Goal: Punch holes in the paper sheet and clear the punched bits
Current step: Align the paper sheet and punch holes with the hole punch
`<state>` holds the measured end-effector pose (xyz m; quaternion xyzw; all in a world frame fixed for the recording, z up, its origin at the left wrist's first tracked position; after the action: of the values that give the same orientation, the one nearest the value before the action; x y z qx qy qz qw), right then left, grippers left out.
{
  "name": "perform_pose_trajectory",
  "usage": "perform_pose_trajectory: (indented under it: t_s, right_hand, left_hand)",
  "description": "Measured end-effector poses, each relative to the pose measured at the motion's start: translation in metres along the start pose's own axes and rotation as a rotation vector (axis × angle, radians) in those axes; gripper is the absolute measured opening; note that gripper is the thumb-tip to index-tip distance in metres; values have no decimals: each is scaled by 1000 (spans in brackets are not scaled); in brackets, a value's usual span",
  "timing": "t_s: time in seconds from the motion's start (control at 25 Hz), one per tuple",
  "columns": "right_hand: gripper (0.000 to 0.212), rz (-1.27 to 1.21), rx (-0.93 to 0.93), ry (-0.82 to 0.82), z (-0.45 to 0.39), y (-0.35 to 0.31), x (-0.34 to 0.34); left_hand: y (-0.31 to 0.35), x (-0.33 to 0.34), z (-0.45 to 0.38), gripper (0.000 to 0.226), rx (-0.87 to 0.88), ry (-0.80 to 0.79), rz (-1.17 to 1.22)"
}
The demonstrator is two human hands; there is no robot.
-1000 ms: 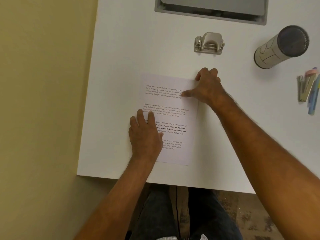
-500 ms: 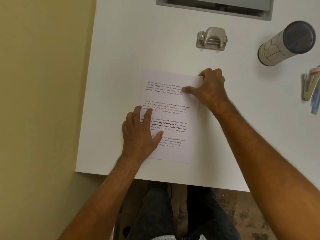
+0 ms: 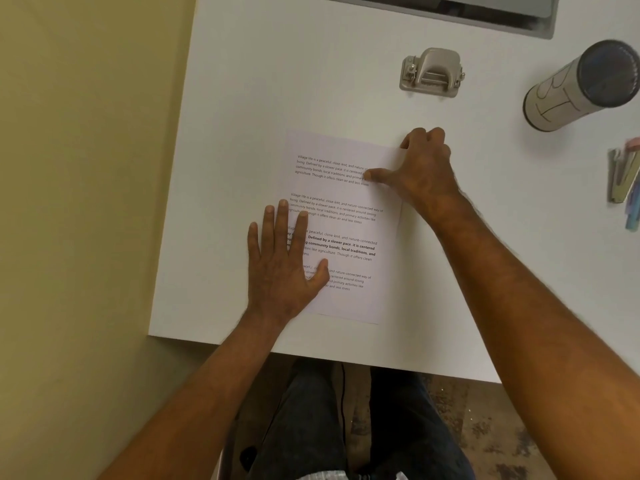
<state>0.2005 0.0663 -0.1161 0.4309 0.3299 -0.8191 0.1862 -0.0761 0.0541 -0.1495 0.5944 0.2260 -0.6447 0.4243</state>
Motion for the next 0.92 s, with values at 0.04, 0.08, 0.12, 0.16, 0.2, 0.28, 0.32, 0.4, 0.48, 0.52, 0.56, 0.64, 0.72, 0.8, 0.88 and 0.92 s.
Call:
perform_pose_trajectory:
  t_s: [0.04,0.08,0.12,0.16,0.2,0.28,0.32,0.4,0.48,0.52,0.56,0.64,0.72,0.8,0.88,0.92]
  right_hand:
    - [90,-8,11,-12,-1,1,0]
    - [89,-28,25,-24,-3,2,-1]
    - [87,-64,40,-32,-4,3,-2]
    - [84,-108,53,-33,-5,4,-5]
    - [81,-158,68,-27,-6,7,-6]
    - [78,-294,99,1,-6,13,-8]
    - [78,-389,119,16,-3,16,-7]
    - [77,-588,186,9,5,22,-2]
    - [66,-698,232,-10,17,25,3]
    - [59,-720,244,-19,25,27,7]
    - [51,-739,259,-32,33,30,14]
    - [38,-784,284,-65,50,38,27]
    - [29,-818,289,-109,65,42,39]
    - [22,-860,283,-139,74,43,45]
    - [19,-889,273,-151,78,42,48]
    - [19,-892,269,-159,79,42,50]
  left_hand:
    - [0,0,-1,91,16,13,-3]
    - [0,1,-1,91,22,20,-8]
    - [0,1,-1,91,24,24,-11]
    - [0,2,-1,92,24,29,-13]
    - [0,3,-1,92,25,32,-16]
    - [-1,4,0,92,30,36,-20]
    - [-1,4,-1,92,32,39,-19]
    - [-2,3,-1,91,34,46,-16]
    - [-1,4,-1,91,37,44,-13]
    - [-2,4,-1,91,37,43,-12]
    - [-2,4,-1,91,37,41,-13]
    - [-2,4,-1,92,38,41,-12]
    - [-2,4,-2,92,39,45,-11]
    - [-2,4,-2,91,41,42,-8]
    - [-2,5,-2,92,43,38,-3]
    - [-2,5,-2,92,43,38,0]
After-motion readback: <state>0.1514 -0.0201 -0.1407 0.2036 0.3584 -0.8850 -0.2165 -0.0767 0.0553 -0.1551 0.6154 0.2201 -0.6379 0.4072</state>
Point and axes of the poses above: each hand's wrist, its own z-axis away from the middle knuckle, its own x-axis out of the palm, y = z × x, the point moved 7 cm from there along -z, towards the middle knuckle, and after that the axes turned 2 degrees about -x, right-handed, at the moved point
